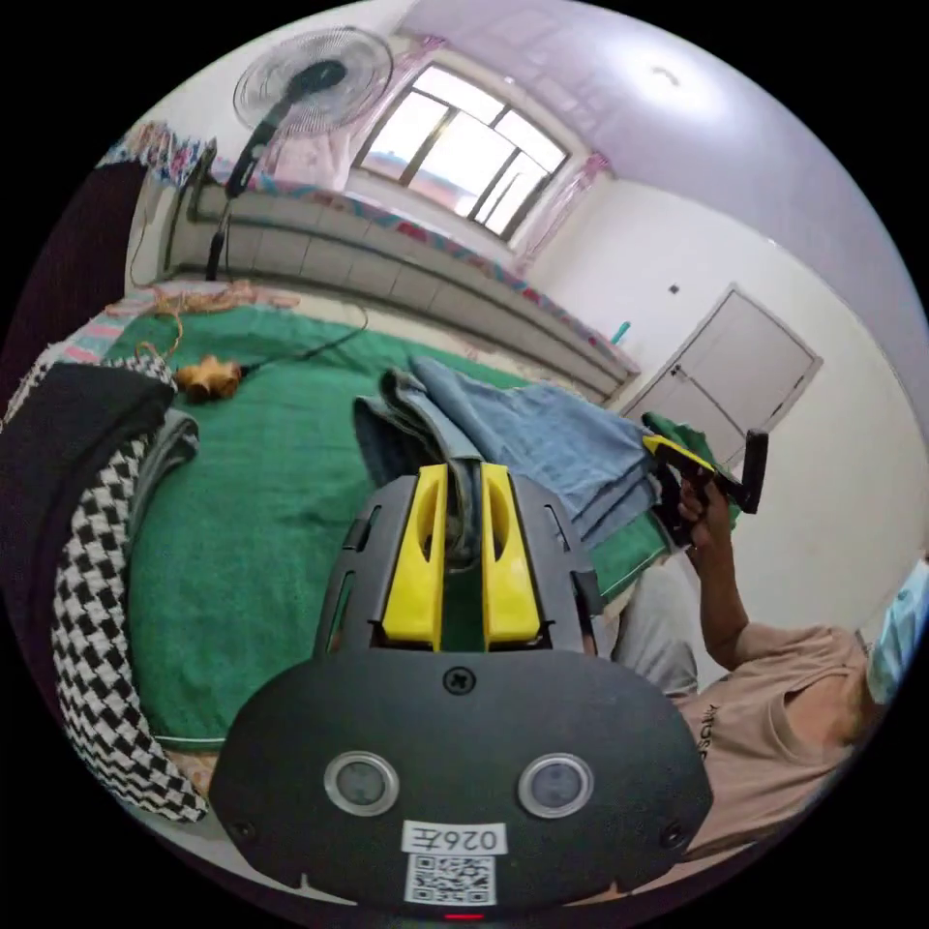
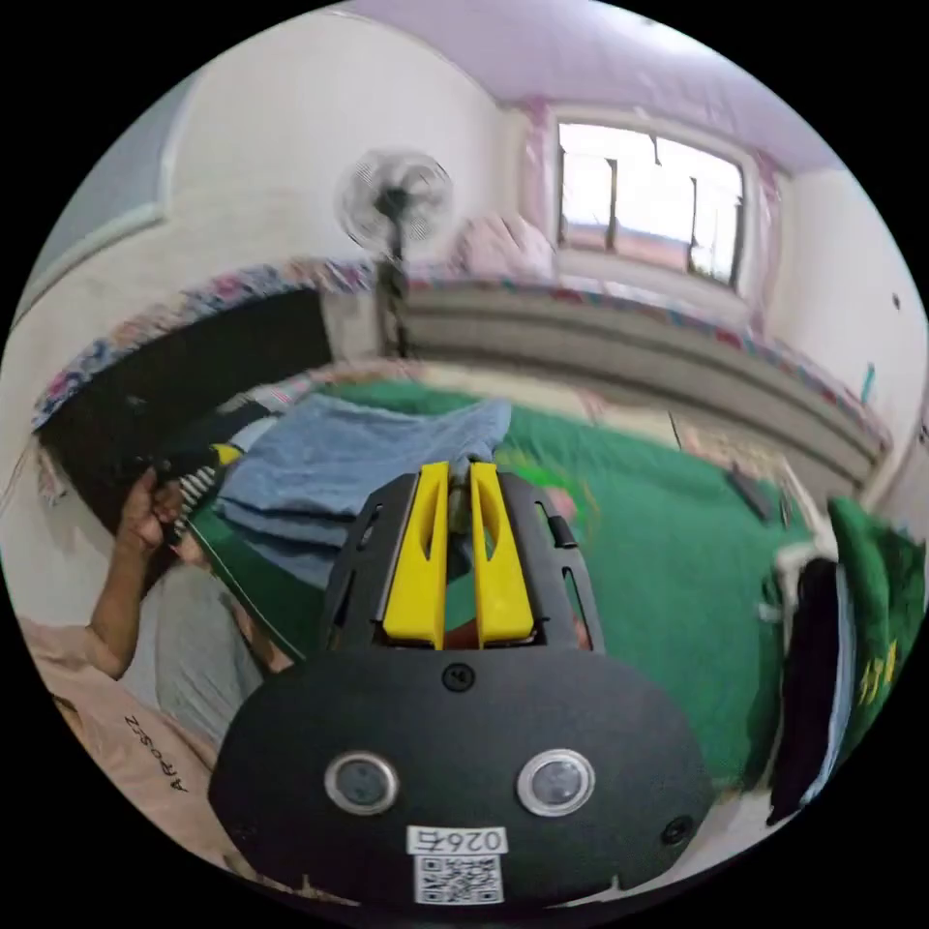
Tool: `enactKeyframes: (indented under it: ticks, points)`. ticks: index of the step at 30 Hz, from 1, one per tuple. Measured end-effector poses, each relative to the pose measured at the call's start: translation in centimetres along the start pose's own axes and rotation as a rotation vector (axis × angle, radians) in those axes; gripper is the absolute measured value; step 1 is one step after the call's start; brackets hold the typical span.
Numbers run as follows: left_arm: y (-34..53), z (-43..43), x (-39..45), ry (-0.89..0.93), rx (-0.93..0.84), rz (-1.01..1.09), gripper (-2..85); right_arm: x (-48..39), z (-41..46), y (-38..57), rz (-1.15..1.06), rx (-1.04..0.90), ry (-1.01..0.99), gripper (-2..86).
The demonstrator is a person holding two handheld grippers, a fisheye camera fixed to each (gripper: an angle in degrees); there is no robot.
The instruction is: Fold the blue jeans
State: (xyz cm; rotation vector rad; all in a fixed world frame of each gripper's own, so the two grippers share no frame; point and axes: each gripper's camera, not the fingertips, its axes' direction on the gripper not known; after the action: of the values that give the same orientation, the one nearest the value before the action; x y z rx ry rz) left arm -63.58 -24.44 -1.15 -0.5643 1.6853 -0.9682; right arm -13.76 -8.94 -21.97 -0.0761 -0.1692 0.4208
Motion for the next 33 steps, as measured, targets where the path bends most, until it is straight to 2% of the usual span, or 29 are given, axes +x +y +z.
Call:
enactKeyframes:
  ticks: [2,5,10,13,15,19,22,24,28,31,33]
  points:
    - [-0.5,3.2,-0.3,-0.039,-0.052,-0.051,6.0,3.9,1.4,3.6,0.080,-0.062,-0.025,-0.4]
    - [-2.2,6.3,-0.1,-0.058,-0.050,-0.072,7.2,6.9,0.6,5.5,0.122,0.012,-0.121,0.3]
    - [-6.3,12.2,-0.8,-0.056,-0.045,-0.088,10.9,2.8,1.7,3.2,-0.144,0.035,-0.223,3.4]
    - [-7.6,17.9,-2.9,-0.025,-0.121,-0.117,12.3,-1.2,3.6,3.9,-0.267,0.020,-0.333,4.6]
    - [-7.3,22.5,-4.8,0.071,-0.231,-0.160,12.7,-3.5,4.4,5.2,-0.333,0.021,-0.372,5.1]
    - [-8.3,22.8,-5.7,0.080,-0.220,-0.121,11.0,-8.8,4.8,8.6,-0.532,0.045,-0.251,6.5]
    - [-8.7,21.4,-5.8,0.055,-0.172,-0.059,12.6,-11.5,4.3,10.1,-0.653,0.070,-0.197,8.5]
    - [-8.1,22.0,-6.1,-0.003,-0.215,-0.013,15.0,-12.4,4.5,10.6,-0.689,0.051,-0.172,9.8]
    - [-8.0,25.9,-7.4,0.112,-0.364,-0.025,17.2,-12.3,5.6,11.4,-0.704,-0.011,-0.144,10.8]
    - [-8.9,27.2,-7.9,0.102,-0.378,-0.014,13.6,-10.9,5.0,11.0,-0.676,0.005,-0.083,7.3]
    - [-9.2,28.4,-9.0,0.208,-0.399,-0.039,11.3,-9.3,4.8,10.4,-0.636,-0.023,-0.132,5.6]
